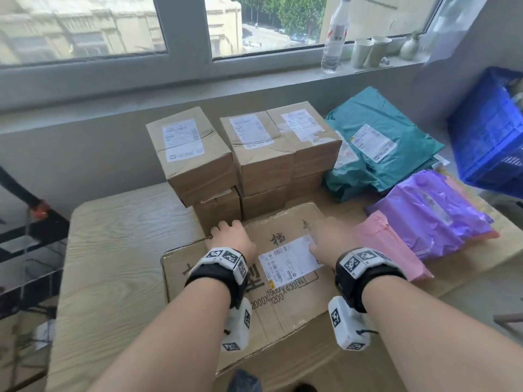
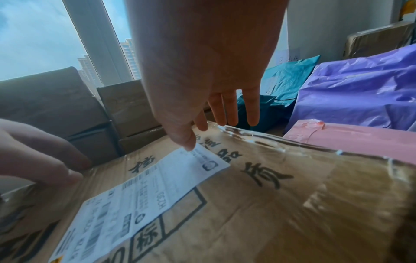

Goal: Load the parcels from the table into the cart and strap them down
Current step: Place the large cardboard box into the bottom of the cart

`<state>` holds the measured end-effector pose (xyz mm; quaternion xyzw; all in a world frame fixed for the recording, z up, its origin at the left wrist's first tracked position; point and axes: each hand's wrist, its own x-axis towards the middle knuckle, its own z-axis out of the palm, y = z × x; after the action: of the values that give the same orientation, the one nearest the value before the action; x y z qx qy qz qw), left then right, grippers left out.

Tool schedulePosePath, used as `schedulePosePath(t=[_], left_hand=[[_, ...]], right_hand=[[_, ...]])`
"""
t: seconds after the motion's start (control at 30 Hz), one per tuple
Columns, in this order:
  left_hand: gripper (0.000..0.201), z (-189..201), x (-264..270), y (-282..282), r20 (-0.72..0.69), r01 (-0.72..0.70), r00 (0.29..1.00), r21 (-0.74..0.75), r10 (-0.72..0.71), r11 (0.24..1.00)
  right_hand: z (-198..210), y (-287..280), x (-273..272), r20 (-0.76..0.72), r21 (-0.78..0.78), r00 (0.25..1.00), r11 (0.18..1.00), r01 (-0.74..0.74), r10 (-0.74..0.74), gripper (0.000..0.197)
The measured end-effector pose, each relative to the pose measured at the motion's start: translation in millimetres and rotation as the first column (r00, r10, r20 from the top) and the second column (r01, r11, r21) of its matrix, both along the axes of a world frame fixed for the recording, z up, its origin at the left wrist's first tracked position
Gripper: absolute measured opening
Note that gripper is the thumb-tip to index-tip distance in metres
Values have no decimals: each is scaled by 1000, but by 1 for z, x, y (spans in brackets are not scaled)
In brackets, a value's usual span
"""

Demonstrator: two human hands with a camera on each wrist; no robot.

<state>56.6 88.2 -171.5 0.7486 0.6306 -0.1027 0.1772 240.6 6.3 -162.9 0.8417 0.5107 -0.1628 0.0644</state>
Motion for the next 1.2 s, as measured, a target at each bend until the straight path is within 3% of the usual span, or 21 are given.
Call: schedulePosePath(t=[0.23, 0.5, 0.57, 0.7, 0.87, 1.2], left_hand=[[57, -7, -24, -8, 18, -241, 970, 62, 240, 968], [98, -18, -56, -16, 97, -518, 855, 110, 510, 848], [110, -17, -62, -18, 136, -590, 803, 50, 580, 806], [133, -19, -81, -19, 245, -722, 629, -167, 737, 672], [148, -27, -92, -18, 226, -730, 590, -261, 775, 632], [147, 0, -91, -21, 259, -757, 569, -207, 781, 620]], right_hand=[[-6, 13, 5, -29, -66, 999, 998, 13, -15, 57], [-15, 36, 1, -55, -80, 996, 995, 62, -66, 75], [-15, 40, 0, -63, -105, 994, 991, 80, -86, 78], [-18, 43, 2, -117, -154, 982, 980, 127, -146, 84], [-18, 39, 3, -124, -165, 981, 978, 130, -152, 84], [4, 32, 5, -150, -86, 981, 990, 109, -121, 89]])
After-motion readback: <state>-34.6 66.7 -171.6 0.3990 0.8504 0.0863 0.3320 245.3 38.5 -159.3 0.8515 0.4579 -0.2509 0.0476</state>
